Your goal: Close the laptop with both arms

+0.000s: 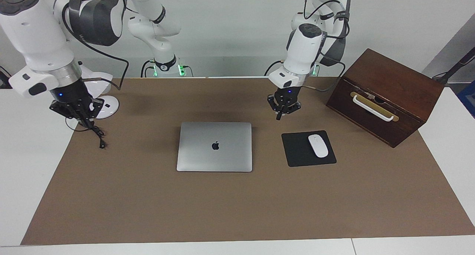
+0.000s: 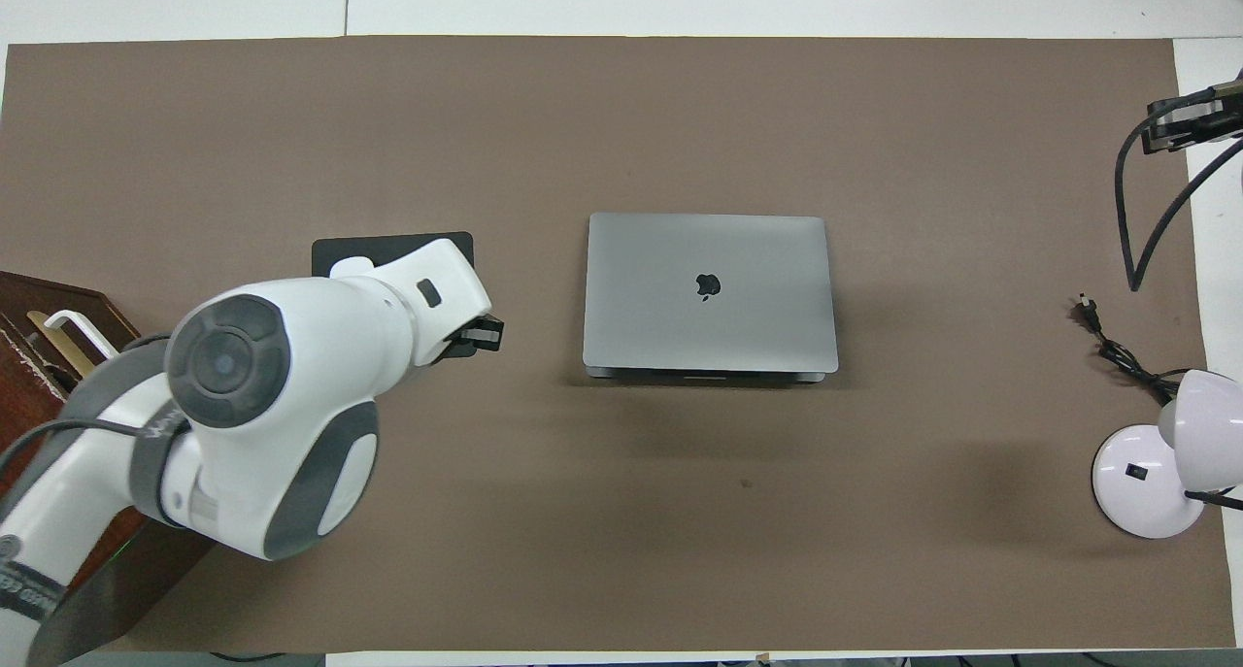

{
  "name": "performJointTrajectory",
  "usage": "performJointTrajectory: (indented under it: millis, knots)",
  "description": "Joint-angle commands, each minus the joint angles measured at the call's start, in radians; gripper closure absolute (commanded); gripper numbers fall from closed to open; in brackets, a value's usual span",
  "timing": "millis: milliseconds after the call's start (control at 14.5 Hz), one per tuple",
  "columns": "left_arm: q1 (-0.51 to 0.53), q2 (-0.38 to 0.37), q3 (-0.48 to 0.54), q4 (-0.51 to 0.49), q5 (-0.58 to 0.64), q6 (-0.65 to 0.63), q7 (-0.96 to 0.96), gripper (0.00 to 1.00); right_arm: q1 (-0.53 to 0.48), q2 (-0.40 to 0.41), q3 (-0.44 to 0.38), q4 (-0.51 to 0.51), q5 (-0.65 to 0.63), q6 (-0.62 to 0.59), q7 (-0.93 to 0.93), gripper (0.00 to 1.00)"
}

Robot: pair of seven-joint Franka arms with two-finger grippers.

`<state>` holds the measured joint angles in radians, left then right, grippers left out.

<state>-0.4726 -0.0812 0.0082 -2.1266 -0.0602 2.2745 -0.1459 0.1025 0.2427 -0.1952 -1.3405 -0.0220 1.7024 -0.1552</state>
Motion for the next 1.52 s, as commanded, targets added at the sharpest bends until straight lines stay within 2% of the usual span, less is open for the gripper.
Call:
performJointTrajectory:
  millis: [0,207,276,345,622,691,898,1174,1450]
  knots:
    - [0.083,-0.069,-0.007,0.027,0.007,-0.149,0.012,1.0,-0.02,-0.011,0.022,-0.014,0.037,0.026,0.042,0.0]
    - [0.164,-0.118,-0.007,0.037,0.007,-0.246,0.093,1.0,-0.027,-0.013,0.023,-0.014,0.028,0.019,0.089,0.0]
    - [0.187,-0.127,-0.007,0.049,0.007,-0.283,0.135,0.9,-0.036,-0.022,0.033,-0.016,0.03,0.008,0.092,0.0]
    - [0.219,-0.137,-0.007,0.063,0.007,-0.321,0.161,0.65,-0.041,-0.04,0.052,-0.023,0.024,0.006,0.101,0.0]
    - [0.325,-0.169,-0.005,0.083,0.008,-0.391,0.219,0.04,-0.053,-0.111,0.077,-0.057,0.022,-0.05,0.144,0.0]
    - [0.356,-0.172,-0.007,0.089,0.008,-0.417,0.215,0.0,-0.078,-0.135,0.097,-0.077,0.017,-0.05,0.145,0.0]
    - [0.42,-0.178,-0.007,0.117,0.008,-0.496,0.207,0.0,-0.115,-0.203,0.135,-0.152,-0.004,-0.052,0.143,0.0]
    - [0.489,-0.18,-0.01,0.115,0.01,-0.493,0.145,0.0,-0.181,-0.284,0.151,-0.225,-0.004,-0.066,0.126,0.0]
    - [0.483,-0.187,-0.013,0.1,0.01,-0.492,0.131,0.0,-0.207,-0.316,0.148,-0.265,-0.004,-0.078,0.056,0.0]
